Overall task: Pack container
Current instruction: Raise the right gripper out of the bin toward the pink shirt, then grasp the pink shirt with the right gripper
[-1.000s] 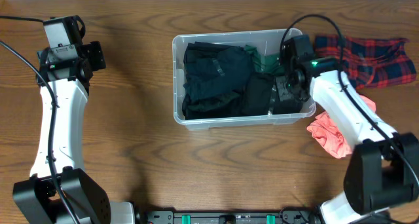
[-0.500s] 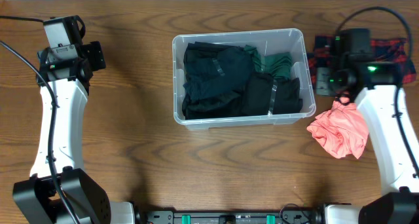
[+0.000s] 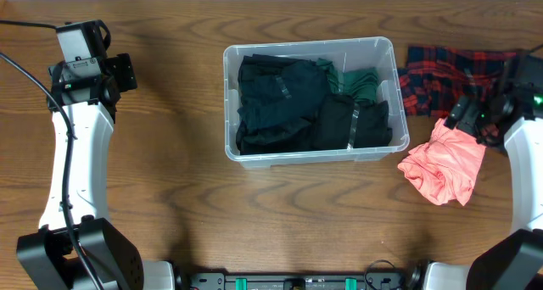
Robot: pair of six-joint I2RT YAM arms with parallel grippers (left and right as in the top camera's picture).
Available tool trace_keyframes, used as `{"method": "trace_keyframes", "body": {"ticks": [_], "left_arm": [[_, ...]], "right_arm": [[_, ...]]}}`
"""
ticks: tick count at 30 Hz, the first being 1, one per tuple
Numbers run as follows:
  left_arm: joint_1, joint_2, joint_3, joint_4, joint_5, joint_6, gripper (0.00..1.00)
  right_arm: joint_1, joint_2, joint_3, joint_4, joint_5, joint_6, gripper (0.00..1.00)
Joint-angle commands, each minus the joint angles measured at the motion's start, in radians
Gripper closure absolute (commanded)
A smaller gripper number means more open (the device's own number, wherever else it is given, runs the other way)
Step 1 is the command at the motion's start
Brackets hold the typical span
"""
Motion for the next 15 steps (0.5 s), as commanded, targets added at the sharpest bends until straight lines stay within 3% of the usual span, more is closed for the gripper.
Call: {"method": "trace_keyframes", "body": {"ticks": [1, 10, 15], "left_arm": [[0.002, 0.004, 0.001, -0.004, -0.012, -0.010, 0.02], [0.002, 0.004, 0.001, -0.004, -0.012, -0.010, 0.02], [0.002, 0.004, 0.001, -0.004, -0.012, -0.010, 0.02]], "right_arm": [[-0.033, 0.009, -0.069, 0.040, 0.000, 0.024, 0.01], [-0.135, 0.010, -0.273, 0.241, -0.008, 0.024, 0.01], [-0.213, 0.010, -0.328, 0.311, -0.126, 0.010, 0.01]]}}
